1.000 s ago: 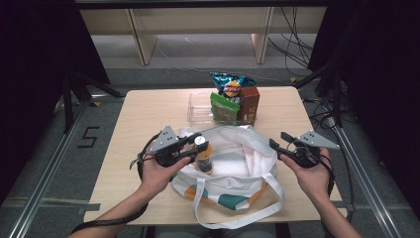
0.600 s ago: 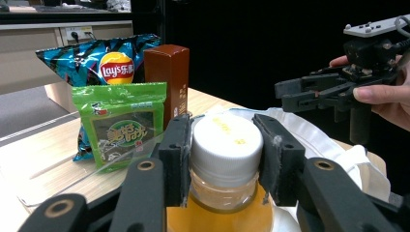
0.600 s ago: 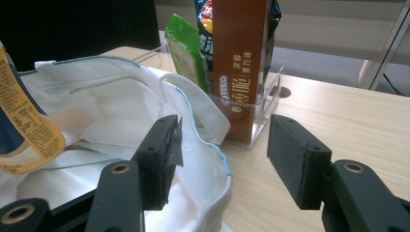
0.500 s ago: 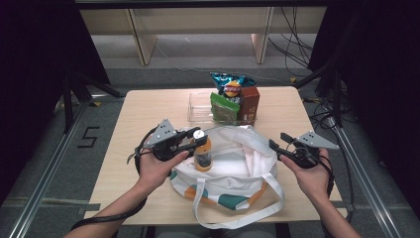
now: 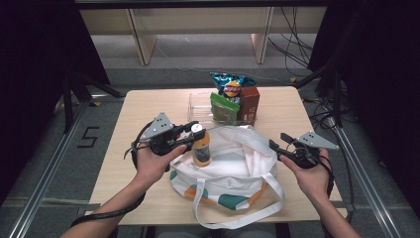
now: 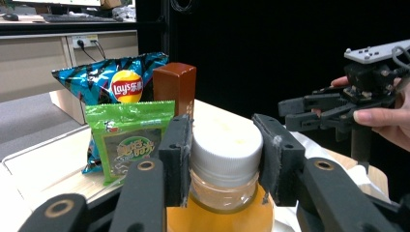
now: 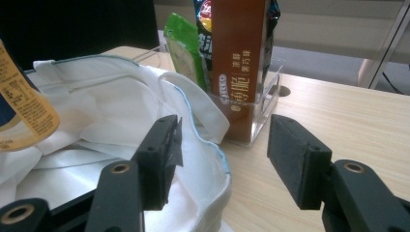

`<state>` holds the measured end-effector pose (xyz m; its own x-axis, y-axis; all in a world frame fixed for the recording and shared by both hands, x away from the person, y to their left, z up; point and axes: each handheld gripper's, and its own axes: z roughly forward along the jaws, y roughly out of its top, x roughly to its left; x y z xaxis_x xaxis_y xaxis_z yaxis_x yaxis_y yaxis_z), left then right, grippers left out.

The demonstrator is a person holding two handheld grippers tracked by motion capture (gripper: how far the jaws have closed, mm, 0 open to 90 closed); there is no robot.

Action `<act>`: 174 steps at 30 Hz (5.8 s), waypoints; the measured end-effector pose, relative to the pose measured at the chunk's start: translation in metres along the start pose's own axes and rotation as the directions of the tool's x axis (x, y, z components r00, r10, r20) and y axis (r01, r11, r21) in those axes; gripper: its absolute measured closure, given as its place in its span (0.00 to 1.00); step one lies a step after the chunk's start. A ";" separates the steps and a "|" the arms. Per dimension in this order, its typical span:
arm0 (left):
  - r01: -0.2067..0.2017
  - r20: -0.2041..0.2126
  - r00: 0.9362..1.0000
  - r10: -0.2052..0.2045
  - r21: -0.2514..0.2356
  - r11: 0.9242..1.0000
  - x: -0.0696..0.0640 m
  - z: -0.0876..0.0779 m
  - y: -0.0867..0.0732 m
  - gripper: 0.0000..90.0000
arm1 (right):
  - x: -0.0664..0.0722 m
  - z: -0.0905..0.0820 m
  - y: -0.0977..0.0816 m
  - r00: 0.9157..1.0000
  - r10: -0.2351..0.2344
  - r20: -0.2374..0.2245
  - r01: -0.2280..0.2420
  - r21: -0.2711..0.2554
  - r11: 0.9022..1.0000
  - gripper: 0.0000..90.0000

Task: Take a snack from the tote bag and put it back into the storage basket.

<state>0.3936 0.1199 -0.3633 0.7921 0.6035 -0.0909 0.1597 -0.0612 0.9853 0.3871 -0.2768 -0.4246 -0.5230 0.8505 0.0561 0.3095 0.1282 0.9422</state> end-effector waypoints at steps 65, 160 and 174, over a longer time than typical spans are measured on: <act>-0.045 -0.017 0.999 0.044 -0.065 0.997 0.010 0.006 0.055 0.66 | -0.001 0.001 -0.002 1.000 -0.005 0.005 0.005 0.004 1.000 0.50; -0.097 -0.076 0.993 0.091 -0.079 0.992 0.067 0.040 0.074 0.66 | -0.001 0.000 -0.001 1.000 -0.009 0.012 0.009 0.002 1.000 0.50; -0.099 -0.089 0.992 0.093 -0.073 0.992 0.076 0.047 0.072 0.66 | -0.001 0.000 -0.002 1.000 -0.011 -0.001 0.011 0.008 1.000 0.50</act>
<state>0.4928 0.1235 -0.3056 0.7478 0.6638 0.0142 0.0368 -0.0627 0.9974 0.3875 -0.2776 -0.4263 -0.5270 0.8486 0.0465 0.3100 0.1411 0.9402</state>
